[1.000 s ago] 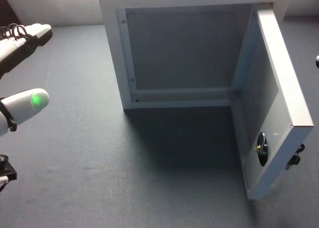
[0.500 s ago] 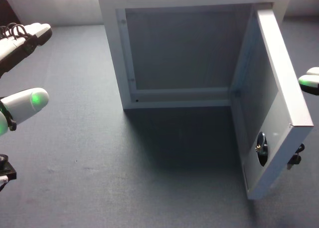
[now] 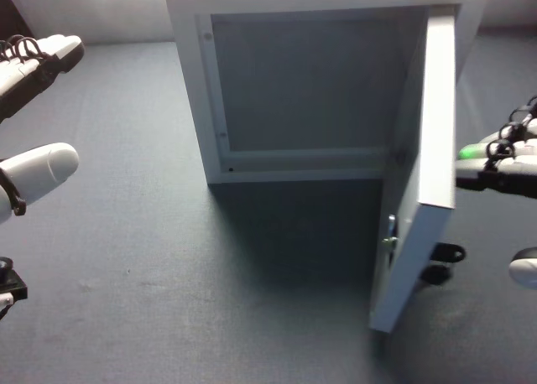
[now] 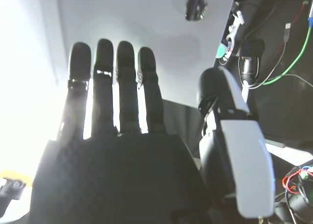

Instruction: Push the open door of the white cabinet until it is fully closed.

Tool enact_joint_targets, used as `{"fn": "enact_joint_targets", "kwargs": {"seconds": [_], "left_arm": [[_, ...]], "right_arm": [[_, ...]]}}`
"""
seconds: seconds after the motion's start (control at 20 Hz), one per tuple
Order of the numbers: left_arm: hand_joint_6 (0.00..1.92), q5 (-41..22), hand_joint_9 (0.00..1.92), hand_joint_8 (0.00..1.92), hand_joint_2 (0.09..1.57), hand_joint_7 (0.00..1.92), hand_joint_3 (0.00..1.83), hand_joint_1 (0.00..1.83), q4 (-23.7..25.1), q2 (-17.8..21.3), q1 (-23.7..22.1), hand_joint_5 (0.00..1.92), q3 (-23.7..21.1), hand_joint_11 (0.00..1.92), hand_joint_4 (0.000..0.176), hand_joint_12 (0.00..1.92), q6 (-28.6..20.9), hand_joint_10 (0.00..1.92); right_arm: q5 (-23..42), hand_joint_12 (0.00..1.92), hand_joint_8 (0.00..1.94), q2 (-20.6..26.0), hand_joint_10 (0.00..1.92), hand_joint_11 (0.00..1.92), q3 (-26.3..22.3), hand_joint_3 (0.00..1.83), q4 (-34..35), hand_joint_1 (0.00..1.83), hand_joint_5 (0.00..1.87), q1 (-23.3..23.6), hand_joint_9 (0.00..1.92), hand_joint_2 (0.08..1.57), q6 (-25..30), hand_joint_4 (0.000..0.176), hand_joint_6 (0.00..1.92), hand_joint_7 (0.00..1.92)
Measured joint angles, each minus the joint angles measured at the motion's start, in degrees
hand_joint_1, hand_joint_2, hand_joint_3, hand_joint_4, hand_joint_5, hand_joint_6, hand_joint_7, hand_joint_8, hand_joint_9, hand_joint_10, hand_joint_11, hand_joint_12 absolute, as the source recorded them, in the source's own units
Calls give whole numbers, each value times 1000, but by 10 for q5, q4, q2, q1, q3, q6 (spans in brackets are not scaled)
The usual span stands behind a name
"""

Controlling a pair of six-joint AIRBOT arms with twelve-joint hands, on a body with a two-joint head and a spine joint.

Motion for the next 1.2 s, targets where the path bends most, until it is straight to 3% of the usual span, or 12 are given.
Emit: {"fn": "enact_joint_targets", "kwargs": {"seconds": [0.15,0.2,0.5,0.65,0.8,0.85,0.9,0.95,1.05,1.2], "left_arm": [[0,-5,0,0,1450,0,5,85,-3,0,3,0,0,0,0,0,0,0],[0,-8,0,0,1453,0,6,86,-4,0,5,0,0,0,0,0,0,0],[2,-18,0,3,1450,17,1,81,-10,0,11,11,0,0,0,0,0,0],[1,-21,0,1,1443,16,0,44,-18,0,12,11,0,0,0,0,0,0],[0,-23,0,1,1426,9,0,1,-19,0,14,1,0,0,0,0,0,0],[0,-24,0,2,1435,13,0,0,-19,0,15,0,0,0,0,0,0,0],[0,-27,0,2,1435,13,0,0,-20,0,18,0,0,0,0,0,0,0],[0,-28,0,1,1436,10,0,0,-23,0,21,0,-1,0,0,0,0,0],[0,-30,0,0,1428,0,0,0,-26,0,23,0,-1,0,0,0,0,0],[0,-34,0,0,1425,0,0,0,-32,0,25,0,-1,0,0,0,0,0]], "right_arm": [[-19,1479,2,-19,489,0,12,3,-15,225,418,25,270,1317,8,0,3,412],[-23,1474,3,-25,495,0,16,0,-18,279,423,31,266,1305,10,0,5,415],[-60,1313,0,-68,539,0,37,0,-50,196,331,78,174,1300,27,0,0,350],[-76,1246,0,-87,678,0,48,0,-63,140,253,100,30,1310,38,0,4,293],[-98,941,2,-114,563,0,63,0,-82,176,206,124,38,1285,47,0,3,244],[-106,842,3,-126,406,0,70,0,-87,212,202,135,105,1271,51,0,1,222],[-111,842,3,-130,406,0,73,0,-91,212,202,140,105,1271,52,0,1,222],[-118,757,0,-137,287,0,76,1,-94,241,198,148,139,1280,52,0,0,206],[-131,855,0,-151,171,0,84,0,-100,254,168,160,151,1284,52,0,0,184],[-155,539,3,-174,67,0,99,1,-102,321,121,179,62,1285,53,0,2,66]]}}
